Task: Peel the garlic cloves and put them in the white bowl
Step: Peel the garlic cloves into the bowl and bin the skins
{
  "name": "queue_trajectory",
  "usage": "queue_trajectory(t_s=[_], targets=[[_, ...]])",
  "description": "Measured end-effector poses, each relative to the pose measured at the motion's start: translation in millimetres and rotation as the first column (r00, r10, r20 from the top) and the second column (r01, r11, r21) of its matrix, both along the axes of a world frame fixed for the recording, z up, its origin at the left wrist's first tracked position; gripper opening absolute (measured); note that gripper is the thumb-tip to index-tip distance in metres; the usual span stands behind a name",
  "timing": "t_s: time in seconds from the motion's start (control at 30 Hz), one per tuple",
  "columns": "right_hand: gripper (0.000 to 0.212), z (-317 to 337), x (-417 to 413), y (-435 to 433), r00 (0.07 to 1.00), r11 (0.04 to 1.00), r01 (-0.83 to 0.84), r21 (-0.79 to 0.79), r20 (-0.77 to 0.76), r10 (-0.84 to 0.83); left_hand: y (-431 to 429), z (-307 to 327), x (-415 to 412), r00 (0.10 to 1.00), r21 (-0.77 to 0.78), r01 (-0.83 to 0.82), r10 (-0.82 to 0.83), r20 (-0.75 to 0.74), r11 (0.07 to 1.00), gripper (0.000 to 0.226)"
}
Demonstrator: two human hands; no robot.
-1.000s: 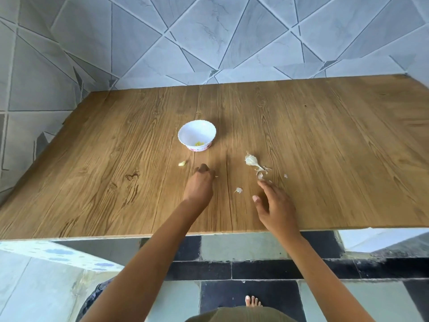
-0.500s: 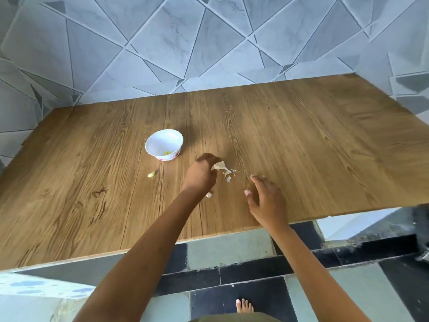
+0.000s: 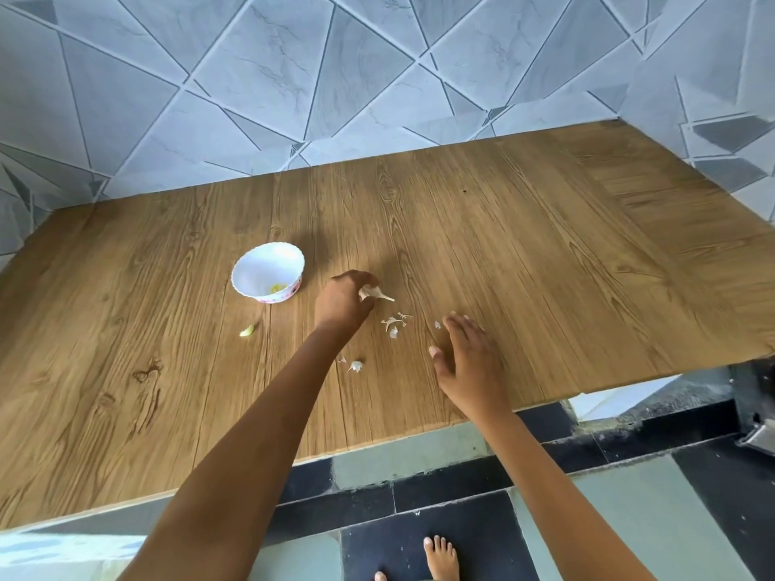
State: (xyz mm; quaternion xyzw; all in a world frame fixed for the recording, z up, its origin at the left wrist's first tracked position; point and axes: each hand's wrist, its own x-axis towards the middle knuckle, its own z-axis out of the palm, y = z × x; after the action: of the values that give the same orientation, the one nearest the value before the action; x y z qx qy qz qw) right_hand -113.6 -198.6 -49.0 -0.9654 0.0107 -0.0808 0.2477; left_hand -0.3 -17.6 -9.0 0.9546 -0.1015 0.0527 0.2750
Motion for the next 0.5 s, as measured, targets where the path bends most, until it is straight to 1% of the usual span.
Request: queue_trajectory(t_s=[0.07,0.1,0.13,0.17,0.2,0.23,0.27,0.3,0.37,0.5], targets=[[0.053,-0.6,-0.2,0.1,1.000,1.000,0.003,0.010,-0.010,-0.003,-1.4,0.9,-2.7,0.998,0.070,-0.013,0.009,0.056,0.997,0.028],[0.054,-0.7,-0.3,0.4,1.000,1.000,0.006,0.018,-0.014,-0.006,-3.5,2.6,-5.4,0.995,0.094,0.009,-0.018,0.098,0.996,0.029],[0.055,-0.7,-0.5,0.5,1.000,1.000,0.013,0.028,-0.020,-0.013,-7.0,4.7,-8.1,0.987,0.111,0.078,-0.093,0.131,0.991,0.031],[0.056,-0.4,-0.9,0.6,0.999,0.999,0.026,0.044,-0.026,-0.025,-12.3,7.2,-11.1,0.962,0.132,0.208,-0.227,0.152,0.969,0.034],[0.057,-0.4,-1.1,0.7,0.999,0.997,0.044,0.066,-0.028,-0.042,-18.9,8.5,-13.5,0.908,0.162,0.367,-0.390,0.151,0.916,0.038],[0.057,-0.1,-1.4,0.6,0.998,0.995,0.062,0.085,-0.023,-0.060,-26.3,8.4,-15.6,0.837,0.191,0.505,-0.532,0.131,0.842,0.042],[0.057,0.2,-1.7,0.3,0.997,0.993,0.074,0.095,-0.018,-0.073,-33.7,7.1,-17.0,0.778,0.210,0.593,-0.621,0.101,0.777,0.044],[0.057,0.6,-1.8,0.2,0.997,0.992,0.082,0.099,-0.016,-0.081,-39.9,5.4,-17.0,0.744,0.219,0.639,-0.665,0.068,0.737,0.045],[0.056,0.8,-2.0,0.3,0.996,0.990,0.090,0.106,-0.014,-0.089,-45.0,1.0,-15.0,0.725,0.211,0.672,-0.688,0.008,0.710,0.047],[0.055,0.2,-2.2,-0.1,0.997,0.991,0.081,0.105,0.012,-0.083,-26.1,-0.4,-12.5,0.747,0.180,0.659,-0.664,-0.035,0.731,0.048]])
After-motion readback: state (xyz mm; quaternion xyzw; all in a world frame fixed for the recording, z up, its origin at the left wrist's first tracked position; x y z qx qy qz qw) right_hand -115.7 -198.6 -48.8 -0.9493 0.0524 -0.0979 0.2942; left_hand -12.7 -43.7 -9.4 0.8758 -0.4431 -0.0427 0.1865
